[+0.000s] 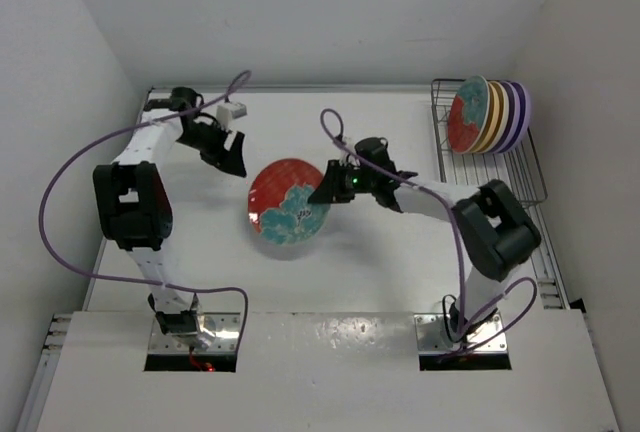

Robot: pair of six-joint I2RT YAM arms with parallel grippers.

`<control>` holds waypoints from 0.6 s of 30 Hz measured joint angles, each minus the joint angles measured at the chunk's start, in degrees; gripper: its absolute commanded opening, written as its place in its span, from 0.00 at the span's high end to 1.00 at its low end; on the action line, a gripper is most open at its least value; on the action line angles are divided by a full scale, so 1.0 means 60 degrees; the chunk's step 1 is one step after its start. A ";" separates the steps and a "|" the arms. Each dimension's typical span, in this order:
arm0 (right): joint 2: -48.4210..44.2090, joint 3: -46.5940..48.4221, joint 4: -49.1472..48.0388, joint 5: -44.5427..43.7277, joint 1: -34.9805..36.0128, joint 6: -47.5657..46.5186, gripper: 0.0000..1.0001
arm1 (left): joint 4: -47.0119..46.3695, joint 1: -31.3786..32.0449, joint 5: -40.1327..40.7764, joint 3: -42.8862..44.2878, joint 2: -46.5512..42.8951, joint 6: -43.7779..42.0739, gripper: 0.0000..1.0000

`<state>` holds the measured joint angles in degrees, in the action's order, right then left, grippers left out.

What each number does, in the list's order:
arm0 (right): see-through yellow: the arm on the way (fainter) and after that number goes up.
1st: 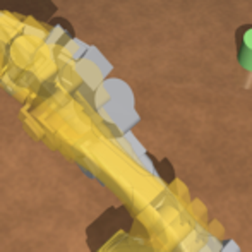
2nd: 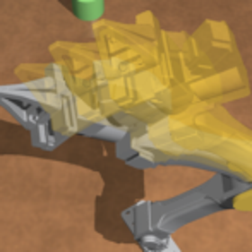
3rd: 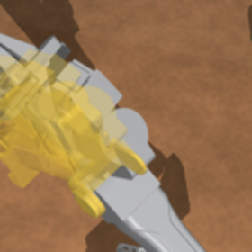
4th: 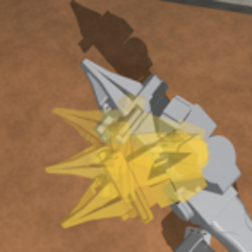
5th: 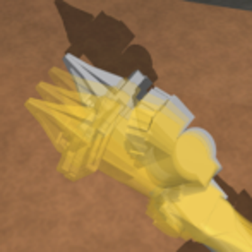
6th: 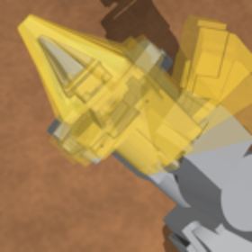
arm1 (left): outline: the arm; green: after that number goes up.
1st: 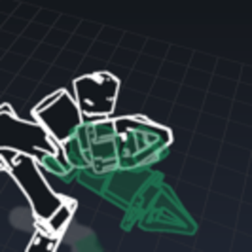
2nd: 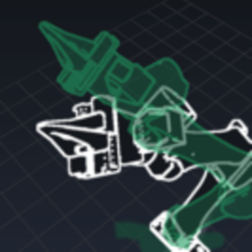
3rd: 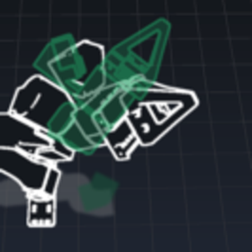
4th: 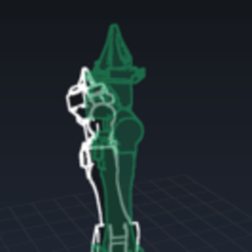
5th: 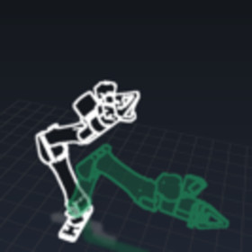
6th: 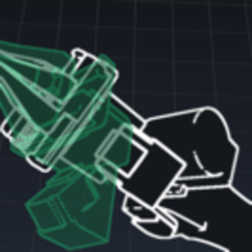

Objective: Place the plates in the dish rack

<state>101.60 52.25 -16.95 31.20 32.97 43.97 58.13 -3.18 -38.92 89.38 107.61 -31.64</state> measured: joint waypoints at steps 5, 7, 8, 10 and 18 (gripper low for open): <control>-0.1530 0.2120 0.3195 -0.1515 -0.1377 -0.1137 1.00 | -0.0776 -0.0933 0.1872 0.1286 -0.0022 0.1701 0.12; -0.1934 0.3249 0.4160 -0.2368 -0.2040 -0.1774 1.00 | -0.0987 -0.1224 0.2881 0.1432 -0.0022 0.2175 0.12; -0.2062 0.3756 0.4535 -0.2820 -0.2361 -0.2069 1.00 | -0.1053 -0.1344 0.3370 0.1432 -0.0022 0.2375 0.12; -0.2175 0.4969 0.5282 -0.3850 -0.3005 -0.2914 1.00 | -0.1147 -0.1410 0.3883 0.1293 -0.0022 0.2575 0.12; -0.1829 0.7140 0.6014 -0.8127 -0.4728 -0.6583 1.00 | -0.1078 -0.1413 0.4572 -0.0044 -0.0022 0.2721 0.12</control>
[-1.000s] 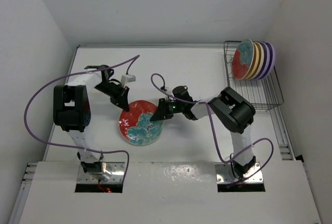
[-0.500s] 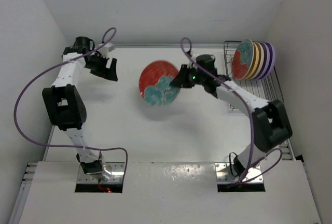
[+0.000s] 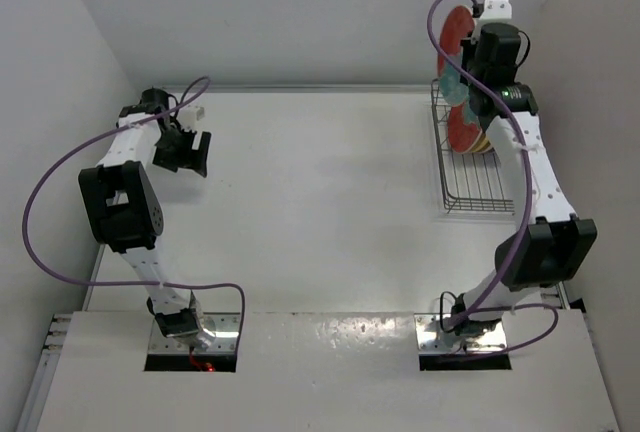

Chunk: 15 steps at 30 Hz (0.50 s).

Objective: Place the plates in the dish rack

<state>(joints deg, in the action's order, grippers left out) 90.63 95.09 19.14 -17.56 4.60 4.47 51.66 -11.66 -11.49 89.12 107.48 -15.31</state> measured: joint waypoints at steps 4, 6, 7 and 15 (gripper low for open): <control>0.0750 0.0015 -0.0025 -0.1104 -0.0375 -0.1286 1.00 | -0.0018 0.0000 0.0117 -0.0066 0.0000 0.0000 0.12; 0.1228 0.0007 -0.0025 -0.1351 -0.0455 -0.1632 1.00 | -0.0029 0.0000 0.0146 -0.0066 0.0000 0.0000 0.12; 0.1486 -0.0076 -0.0095 -0.1475 -0.0481 -0.1796 1.00 | -0.0033 0.0000 0.0160 -0.0069 0.0000 0.0000 0.12; 0.2259 -0.1647 -0.0834 -0.1971 -0.0488 -0.2138 1.00 | -0.0095 0.0000 0.0204 -0.0255 -0.0004 -0.0011 0.12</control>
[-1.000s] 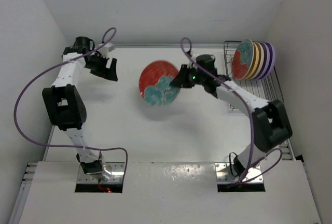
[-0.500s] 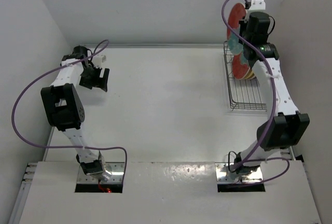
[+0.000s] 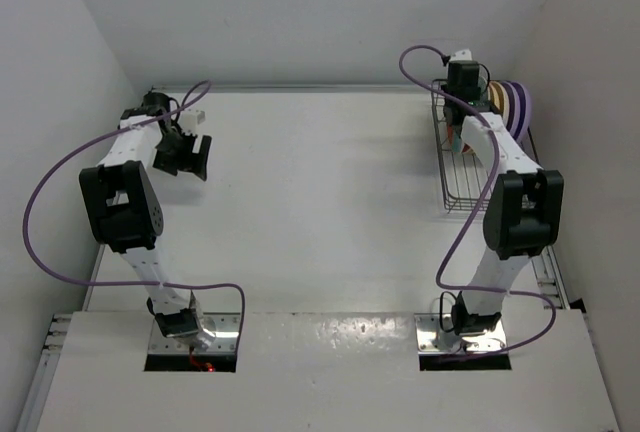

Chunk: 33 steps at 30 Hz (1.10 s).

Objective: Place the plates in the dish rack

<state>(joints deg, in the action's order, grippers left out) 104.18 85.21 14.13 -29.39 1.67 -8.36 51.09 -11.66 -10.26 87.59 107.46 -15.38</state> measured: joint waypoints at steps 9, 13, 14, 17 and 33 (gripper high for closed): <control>0.0423 -0.0182 -0.0634 0.0055 -0.0025 0.0973 0.98 | 0.0004 0.0000 -0.0029 -0.0113 0.0000 0.0000 0.12; 0.0426 -0.0182 -0.0630 0.0117 -0.0142 0.1512 0.55 | 0.0011 0.0015 -0.0036 -0.0113 0.0000 0.0000 0.12; 0.0426 -0.0164 -0.0659 0.0124 -0.0197 0.1639 0.47 | 0.0007 0.0029 -0.0033 -0.0113 0.0000 0.0000 0.12; 0.0419 0.0219 -0.0466 0.0342 -0.0386 0.1800 0.28 | 0.0040 0.0058 -0.0033 -0.0106 0.0000 0.0000 0.12; -0.4186 0.0947 0.2699 0.3206 -0.0823 0.2364 0.01 | 0.0412 0.0605 0.0084 0.0466 -0.0131 -0.0073 0.12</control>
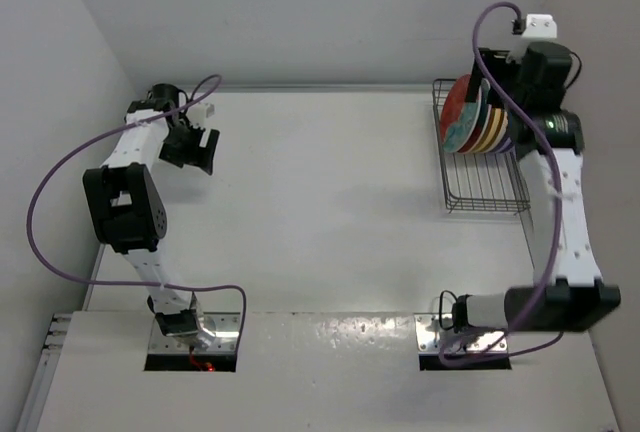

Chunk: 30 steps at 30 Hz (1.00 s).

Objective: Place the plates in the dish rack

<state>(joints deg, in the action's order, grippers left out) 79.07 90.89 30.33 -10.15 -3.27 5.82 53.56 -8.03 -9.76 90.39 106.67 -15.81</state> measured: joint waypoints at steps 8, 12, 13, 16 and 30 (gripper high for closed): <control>-0.5646 -0.6215 0.0550 0.1483 -0.0087 0.2856 0.01 | -0.0007 0.0372 0.0390 -0.0178 -0.0845 0.0007 0.12; -0.7009 -0.8965 0.1330 0.1563 -0.0113 0.4517 0.01 | -0.0022 0.0663 0.0521 -0.0586 -0.1195 0.0011 0.12; -0.7220 -0.9358 0.1621 0.1566 -0.0113 0.4867 0.01 | -0.0069 0.0721 0.0550 -0.0776 -0.1297 0.0011 0.12; -0.7992 -1.0251 0.2098 0.1727 -0.0124 0.5781 0.01 | -0.0149 0.0834 0.0754 -0.1563 -0.1690 0.0007 0.12; -0.8681 -1.1034 0.2186 0.2801 -0.0124 0.6768 0.01 | -0.1067 0.1024 0.2102 -0.6054 -0.4076 -0.0127 0.12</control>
<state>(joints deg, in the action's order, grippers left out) 26.98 24.69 43.44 6.66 -4.01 46.44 47.16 -1.89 2.85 54.06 82.21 -16.58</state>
